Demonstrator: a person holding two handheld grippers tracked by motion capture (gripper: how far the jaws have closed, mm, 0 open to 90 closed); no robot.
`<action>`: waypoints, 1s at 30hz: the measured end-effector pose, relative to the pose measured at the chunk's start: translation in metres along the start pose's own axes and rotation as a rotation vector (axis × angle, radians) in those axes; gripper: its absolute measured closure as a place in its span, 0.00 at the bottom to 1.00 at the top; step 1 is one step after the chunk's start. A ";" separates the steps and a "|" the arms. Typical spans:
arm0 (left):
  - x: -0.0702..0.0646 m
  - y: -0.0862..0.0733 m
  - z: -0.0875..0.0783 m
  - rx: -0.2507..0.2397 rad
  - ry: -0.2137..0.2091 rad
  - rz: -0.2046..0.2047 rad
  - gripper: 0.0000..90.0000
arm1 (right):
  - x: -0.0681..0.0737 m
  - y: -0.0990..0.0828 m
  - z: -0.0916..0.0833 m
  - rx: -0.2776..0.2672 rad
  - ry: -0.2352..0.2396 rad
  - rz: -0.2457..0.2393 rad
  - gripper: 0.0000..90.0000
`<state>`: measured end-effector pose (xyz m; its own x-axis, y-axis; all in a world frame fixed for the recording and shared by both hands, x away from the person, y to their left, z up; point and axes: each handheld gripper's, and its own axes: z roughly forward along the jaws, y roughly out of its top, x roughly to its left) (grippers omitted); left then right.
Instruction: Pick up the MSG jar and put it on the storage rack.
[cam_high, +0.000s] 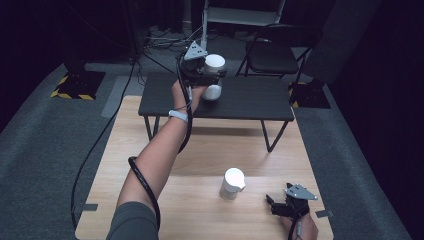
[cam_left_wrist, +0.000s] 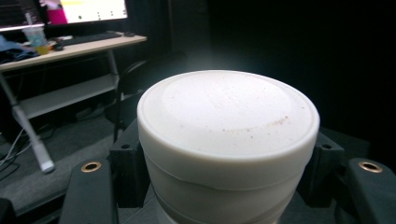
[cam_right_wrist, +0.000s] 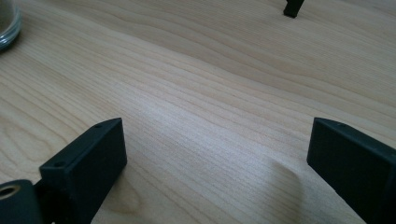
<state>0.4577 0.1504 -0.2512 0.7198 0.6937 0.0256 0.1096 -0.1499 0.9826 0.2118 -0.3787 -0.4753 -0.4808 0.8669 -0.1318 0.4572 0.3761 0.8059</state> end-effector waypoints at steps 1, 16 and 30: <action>0.001 -0.001 0.002 0.006 0.004 -0.002 0.37 | 0.000 0.000 0.000 0.000 0.000 0.000 0.05; 0.009 -0.016 0.014 0.007 0.013 -0.023 0.35 | 0.000 0.000 0.000 -0.001 0.005 -0.004 0.05; -0.002 -0.020 -0.008 0.020 0.025 -0.005 0.07 | -0.001 0.000 0.000 -0.001 0.010 -0.004 0.05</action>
<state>0.4484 0.1579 -0.2695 0.7022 0.7115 0.0259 0.1265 -0.1604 0.9789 0.2120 -0.3798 -0.4753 -0.4905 0.8618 -0.1295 0.4541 0.3796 0.8061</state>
